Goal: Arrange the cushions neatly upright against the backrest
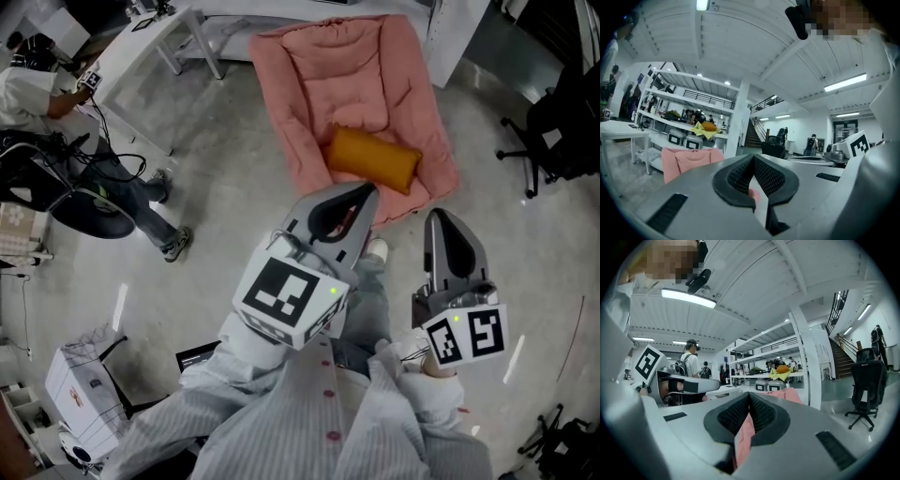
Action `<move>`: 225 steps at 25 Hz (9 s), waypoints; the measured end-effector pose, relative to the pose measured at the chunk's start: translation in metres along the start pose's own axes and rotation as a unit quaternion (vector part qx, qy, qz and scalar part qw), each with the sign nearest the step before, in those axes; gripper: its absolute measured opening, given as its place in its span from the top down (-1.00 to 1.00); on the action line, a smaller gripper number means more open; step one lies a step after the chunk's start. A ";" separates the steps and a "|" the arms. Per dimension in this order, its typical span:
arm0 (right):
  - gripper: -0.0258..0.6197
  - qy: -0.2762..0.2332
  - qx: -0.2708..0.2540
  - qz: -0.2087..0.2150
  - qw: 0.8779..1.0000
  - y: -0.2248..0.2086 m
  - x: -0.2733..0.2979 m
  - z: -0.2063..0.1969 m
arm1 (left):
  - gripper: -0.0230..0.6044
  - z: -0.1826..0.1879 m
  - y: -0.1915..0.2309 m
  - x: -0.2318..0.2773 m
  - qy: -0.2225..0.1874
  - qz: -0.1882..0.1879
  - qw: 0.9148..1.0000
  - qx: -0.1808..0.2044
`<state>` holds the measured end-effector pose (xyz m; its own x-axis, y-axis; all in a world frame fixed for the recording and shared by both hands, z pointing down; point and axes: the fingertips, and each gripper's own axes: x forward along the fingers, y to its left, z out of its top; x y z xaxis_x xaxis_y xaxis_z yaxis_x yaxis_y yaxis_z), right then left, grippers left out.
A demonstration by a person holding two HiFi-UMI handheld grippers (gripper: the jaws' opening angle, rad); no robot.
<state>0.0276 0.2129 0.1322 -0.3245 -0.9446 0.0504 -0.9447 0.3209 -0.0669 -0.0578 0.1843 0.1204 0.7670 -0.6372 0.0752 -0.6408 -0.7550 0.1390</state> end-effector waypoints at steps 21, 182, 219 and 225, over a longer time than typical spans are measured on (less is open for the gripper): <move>0.88 0.026 -0.007 0.128 0.991 -0.192 0.178 0.026 | 0.90 0.031 0.083 0.234 -0.002 0.124 0.992 -0.017; 0.73 0.380 0.037 0.098 0.919 -0.312 0.465 -0.442 | 0.39 -0.423 0.382 0.266 0.246 0.434 0.821 -0.277; 0.64 0.399 0.041 0.088 0.912 -0.310 0.457 -0.444 | 0.10 -0.444 0.383 0.256 0.278 0.409 0.815 -0.302; 0.64 0.372 0.061 0.102 0.920 -0.288 0.443 -0.402 | 0.10 -0.402 0.364 0.270 0.267 0.367 0.844 -0.285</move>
<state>0.1366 -0.2702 0.5745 -0.4797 -0.5415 0.6904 -0.8630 0.4333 -0.2598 -0.0716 -0.2003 0.5886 0.1726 -0.6248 0.7614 -0.9469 0.1076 0.3029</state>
